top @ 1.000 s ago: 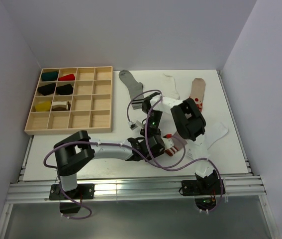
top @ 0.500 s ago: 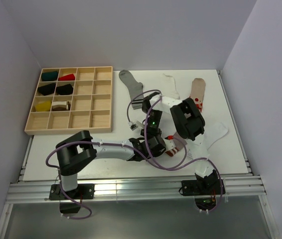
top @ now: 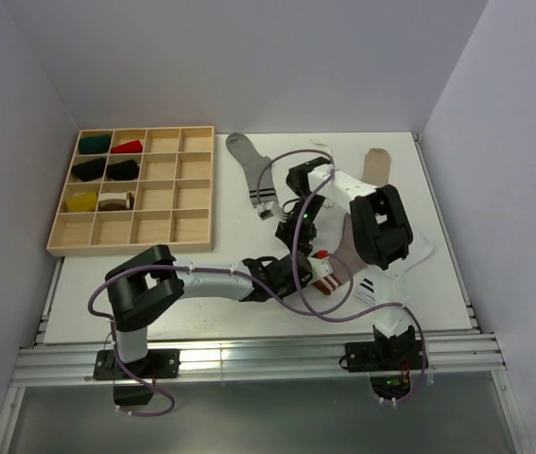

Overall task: Roll the socks
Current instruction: Pick up the sock at the center of the board, then place the sock in the storage box.

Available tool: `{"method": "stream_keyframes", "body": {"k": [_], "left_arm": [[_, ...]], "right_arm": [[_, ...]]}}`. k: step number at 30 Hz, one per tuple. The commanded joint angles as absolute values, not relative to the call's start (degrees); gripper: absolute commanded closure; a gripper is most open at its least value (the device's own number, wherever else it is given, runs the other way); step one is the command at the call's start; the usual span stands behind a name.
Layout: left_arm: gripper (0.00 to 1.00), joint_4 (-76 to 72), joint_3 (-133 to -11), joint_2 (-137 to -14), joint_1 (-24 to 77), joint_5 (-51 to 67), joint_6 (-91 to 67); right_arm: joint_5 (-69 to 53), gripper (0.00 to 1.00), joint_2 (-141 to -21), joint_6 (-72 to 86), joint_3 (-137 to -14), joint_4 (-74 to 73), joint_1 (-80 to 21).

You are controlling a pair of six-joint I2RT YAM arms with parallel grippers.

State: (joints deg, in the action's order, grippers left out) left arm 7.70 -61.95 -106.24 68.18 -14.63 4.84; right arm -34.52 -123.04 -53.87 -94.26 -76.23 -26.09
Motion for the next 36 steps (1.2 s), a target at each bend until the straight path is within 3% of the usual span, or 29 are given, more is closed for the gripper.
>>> {"method": "stream_keyframes", "body": {"k": [1,13,22,29,36], "left_arm": [[1.00,8.97,-59.59,-106.35,66.36,-10.20,2.82],[1.00,4.93,-56.61,-97.05,59.16,-4.58,-4.82],[1.00,2.81,-54.67,-87.81,50.90,-1.67,-9.14],[1.00,2.81,-54.75,-81.22,42.90,-5.70,-13.44],[1.00,2.82,-56.60,-79.19,31.39,-17.30,-17.40]], "right_arm": [[-36.47,0.25,-117.26,-54.14,-96.23,-75.41,-22.86],[-40.43,0.25,-111.45,-45.71,-106.69,-73.65,-11.09],[-40.17,0.25,-107.67,-41.31,-107.84,-70.93,-9.23],[-38.32,0.25,-105.65,-38.32,-106.35,-67.51,-8.61],[-36.83,0.25,-105.20,-38.14,-105.12,-65.39,-8.53]]}}
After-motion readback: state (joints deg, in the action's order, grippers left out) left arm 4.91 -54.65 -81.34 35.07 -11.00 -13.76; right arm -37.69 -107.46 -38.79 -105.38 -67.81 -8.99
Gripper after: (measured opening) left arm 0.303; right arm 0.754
